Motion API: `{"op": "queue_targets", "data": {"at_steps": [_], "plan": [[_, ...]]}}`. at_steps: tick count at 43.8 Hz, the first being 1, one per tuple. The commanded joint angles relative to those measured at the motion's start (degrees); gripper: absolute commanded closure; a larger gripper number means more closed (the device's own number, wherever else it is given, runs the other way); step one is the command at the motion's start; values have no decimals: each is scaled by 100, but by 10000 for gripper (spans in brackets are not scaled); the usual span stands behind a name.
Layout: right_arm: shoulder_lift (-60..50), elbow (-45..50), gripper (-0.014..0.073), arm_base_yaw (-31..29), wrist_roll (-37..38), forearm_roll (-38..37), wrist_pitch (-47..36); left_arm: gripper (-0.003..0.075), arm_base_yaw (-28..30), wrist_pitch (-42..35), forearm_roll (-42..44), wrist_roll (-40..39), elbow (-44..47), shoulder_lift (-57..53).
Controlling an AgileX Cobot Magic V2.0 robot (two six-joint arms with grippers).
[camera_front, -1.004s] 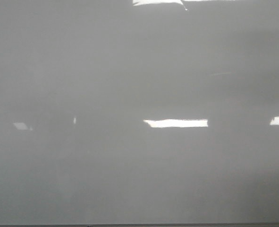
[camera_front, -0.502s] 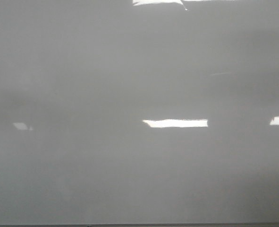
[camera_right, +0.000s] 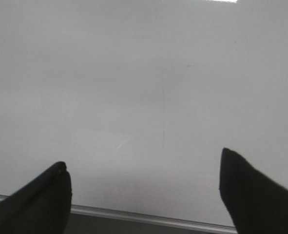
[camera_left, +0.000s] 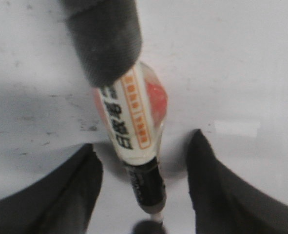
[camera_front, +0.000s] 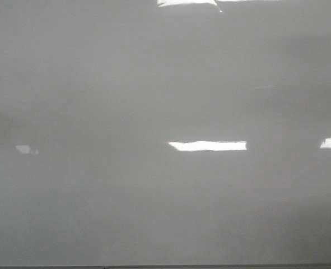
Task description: Write number 7 on whiteboard
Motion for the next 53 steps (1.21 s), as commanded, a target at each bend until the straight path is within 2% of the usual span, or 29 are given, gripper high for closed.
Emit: {"op": "queue_targets", "data": {"at_steps": [1,7,16,20,26,31,38,48,53], "plan": [[16,-194,-41,0,-40,0,-406,521,11,-401,-33,-56,-167,-116],[16,-194,-41,0,-40,0,-406,643,11,-401,-33,-56,-167,-116],[16,-194,-41,0,-40,0,-412,741,11,-145,-33,-56,-179,-358],[16,-194,-41,0,-40,0,-412,741,-44,439,53,-30,-287,-628],[16,-199,-41,-16,39,0,-376,741,-275,1937,276,67,-813,-1017],[16,-205,-41,-14,122,0,-337,741,-637,3184,289,627,-1385,-1224],[127,-343,-41,-14,240,0,-28,741,-1359,4353,216,1506,-2070,-1287],[630,-910,-41,-14,234,0,751,741,-2528,4755,-950,3498,-2432,-1164],[917,-1081,-41,-14,165,0,982,741,-3012,5007,-1307,3901,-2554,-937]]}}
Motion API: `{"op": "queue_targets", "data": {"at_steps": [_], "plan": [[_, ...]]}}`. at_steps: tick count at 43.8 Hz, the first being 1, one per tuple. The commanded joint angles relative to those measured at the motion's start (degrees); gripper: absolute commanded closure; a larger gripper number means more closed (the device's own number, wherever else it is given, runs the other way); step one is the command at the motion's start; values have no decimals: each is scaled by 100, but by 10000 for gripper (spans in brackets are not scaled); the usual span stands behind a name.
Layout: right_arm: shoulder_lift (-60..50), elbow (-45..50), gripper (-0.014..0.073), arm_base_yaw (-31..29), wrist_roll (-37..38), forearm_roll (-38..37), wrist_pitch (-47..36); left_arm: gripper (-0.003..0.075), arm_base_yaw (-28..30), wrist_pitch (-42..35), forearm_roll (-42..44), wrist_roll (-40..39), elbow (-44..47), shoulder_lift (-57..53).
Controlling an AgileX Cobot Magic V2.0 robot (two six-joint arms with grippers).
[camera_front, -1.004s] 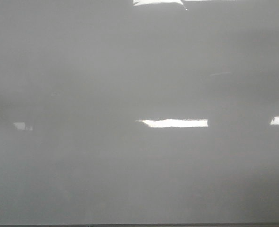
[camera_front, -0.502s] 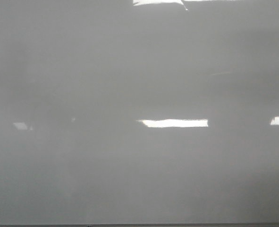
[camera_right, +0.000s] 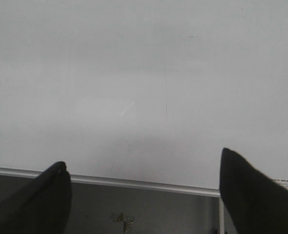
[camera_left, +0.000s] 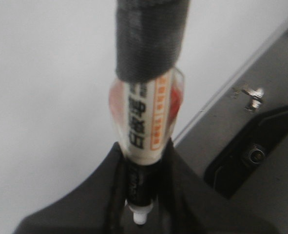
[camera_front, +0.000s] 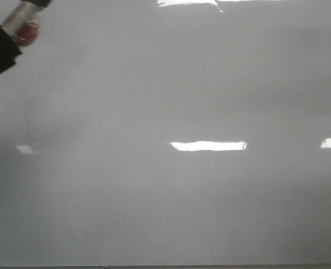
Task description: Write number 7 on whiteboard
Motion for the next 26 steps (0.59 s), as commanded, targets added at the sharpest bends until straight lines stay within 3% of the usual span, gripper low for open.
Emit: {"op": "queue_targets", "data": {"at_steps": [1,9,19,26], "plan": [[252,-319,-41,-14,-85,0,-62,741,-467,71,-451,488,-302,108],[710,-376,-41,221,-656,311,138,741,-1251,103,-461,916,-500,554],[1097,-388,-41,1021,-2302,1325,392,741,-1978,90,-450,1166,-588,952],[1189,-388,-41,1647,-3877,2327,504,741,-2271,53,-441,1287,-588,1064]]}}
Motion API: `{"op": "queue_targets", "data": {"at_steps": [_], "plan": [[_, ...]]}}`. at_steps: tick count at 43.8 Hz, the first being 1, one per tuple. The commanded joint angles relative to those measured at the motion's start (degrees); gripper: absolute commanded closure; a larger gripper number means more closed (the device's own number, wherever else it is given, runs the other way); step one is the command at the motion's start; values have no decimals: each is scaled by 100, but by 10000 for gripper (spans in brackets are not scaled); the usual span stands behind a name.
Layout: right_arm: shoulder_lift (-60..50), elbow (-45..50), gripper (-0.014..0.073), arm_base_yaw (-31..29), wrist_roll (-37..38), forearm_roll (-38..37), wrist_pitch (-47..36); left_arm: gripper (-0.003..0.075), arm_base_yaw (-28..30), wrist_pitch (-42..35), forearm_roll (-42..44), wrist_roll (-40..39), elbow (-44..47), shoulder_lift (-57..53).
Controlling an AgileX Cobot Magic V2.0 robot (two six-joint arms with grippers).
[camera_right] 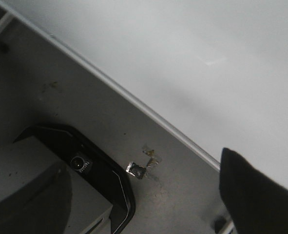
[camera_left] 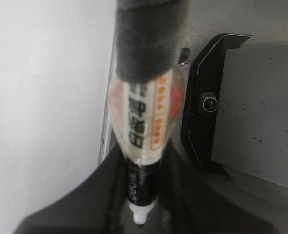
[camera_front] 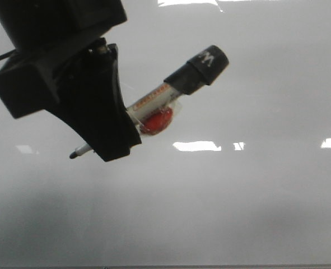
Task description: Write number 7 on whiteboard
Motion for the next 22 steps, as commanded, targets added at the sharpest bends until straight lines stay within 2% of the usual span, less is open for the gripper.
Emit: {"op": "queue_targets", "data": {"at_steps": [1,7,12,18,22], "plan": [[-19,-202,-41,328,-1076,717,-132,741,-165,-161,-120,158,-189,-157],[37,-202,-41,669,-2207,1453,-356,741,-299,-203,-120,294,-192,-157],[141,-202,-41,919,-2863,1917,-618,741,-376,-217,-120,442,-192,-157],[388,-322,-41,1185,-3361,2406,-699,741,-425,-336,-131,442,-192,-157],[575,-444,-41,1323,-3420,2496,-710,741,-425,-396,-131,442,-192,-157]]}}
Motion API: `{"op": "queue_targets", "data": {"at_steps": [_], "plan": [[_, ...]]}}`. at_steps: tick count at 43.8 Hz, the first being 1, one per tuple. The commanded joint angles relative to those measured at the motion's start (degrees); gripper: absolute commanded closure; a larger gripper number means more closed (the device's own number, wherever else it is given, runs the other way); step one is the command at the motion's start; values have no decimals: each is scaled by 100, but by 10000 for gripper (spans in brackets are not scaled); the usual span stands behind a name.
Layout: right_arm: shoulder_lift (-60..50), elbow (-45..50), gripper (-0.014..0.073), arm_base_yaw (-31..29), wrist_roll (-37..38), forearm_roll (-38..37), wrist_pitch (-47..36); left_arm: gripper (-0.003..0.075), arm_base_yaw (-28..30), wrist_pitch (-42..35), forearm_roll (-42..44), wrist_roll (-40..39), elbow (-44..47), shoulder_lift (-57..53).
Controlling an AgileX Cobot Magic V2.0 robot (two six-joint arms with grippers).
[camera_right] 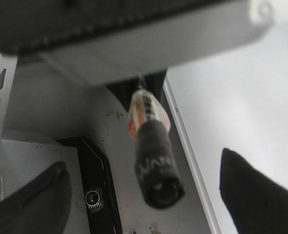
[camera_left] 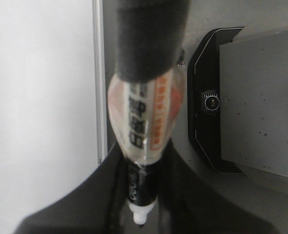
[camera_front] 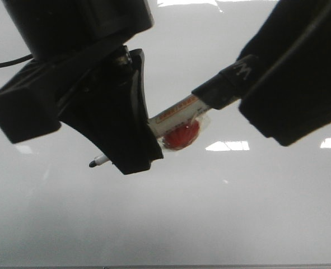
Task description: Write number 7 on whiteboard
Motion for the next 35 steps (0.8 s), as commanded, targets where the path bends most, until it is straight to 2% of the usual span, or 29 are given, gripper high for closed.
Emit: {"op": "queue_targets", "data": {"at_steps": [1,17,20,26,35], "plan": [[120,-306,-41,115,-175,353,-245,741,-51,-266,-131,14,-192,-181],[398,-367,-18,206,-182,359,-323,741,-51,-361,-131,94,-192,-181],[398,-367,51,206,-182,359,-323,741,-51,-361,-131,94,-192,-181],[398,-367,262,206,-182,359,-302,741,-51,-361,-131,94,-192,-181],[398,-367,494,201,-182,359,-310,732,-51,-361,-189,94,-192,-181]]}}
